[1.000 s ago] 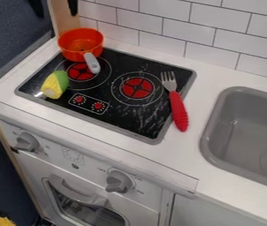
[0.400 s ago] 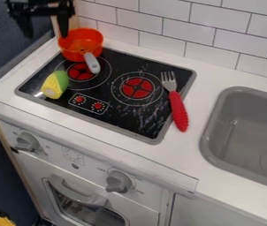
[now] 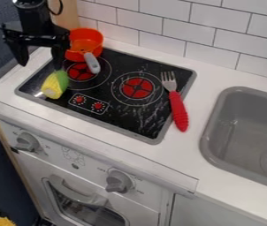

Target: Move the green and yellow corn to the lower right corner of the stove

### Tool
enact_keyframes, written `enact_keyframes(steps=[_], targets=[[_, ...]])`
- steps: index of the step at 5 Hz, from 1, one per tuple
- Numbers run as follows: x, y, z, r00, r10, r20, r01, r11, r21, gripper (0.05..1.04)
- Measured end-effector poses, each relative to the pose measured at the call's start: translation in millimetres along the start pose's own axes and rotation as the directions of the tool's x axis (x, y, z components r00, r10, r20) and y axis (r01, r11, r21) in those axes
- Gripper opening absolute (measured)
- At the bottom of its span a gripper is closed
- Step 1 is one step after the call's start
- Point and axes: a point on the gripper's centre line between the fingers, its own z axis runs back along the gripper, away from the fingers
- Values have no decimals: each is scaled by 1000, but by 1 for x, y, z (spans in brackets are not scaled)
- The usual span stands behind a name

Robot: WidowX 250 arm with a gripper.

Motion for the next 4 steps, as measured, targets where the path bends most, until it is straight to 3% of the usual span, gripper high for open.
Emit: enact_keyframes(steps=[2, 4], targets=[[-11, -8, -23, 997, -56, -56, 55, 998, -18, 1001], [-11, -22, -33, 995, -101, -26, 100, 994, -37, 1001]])
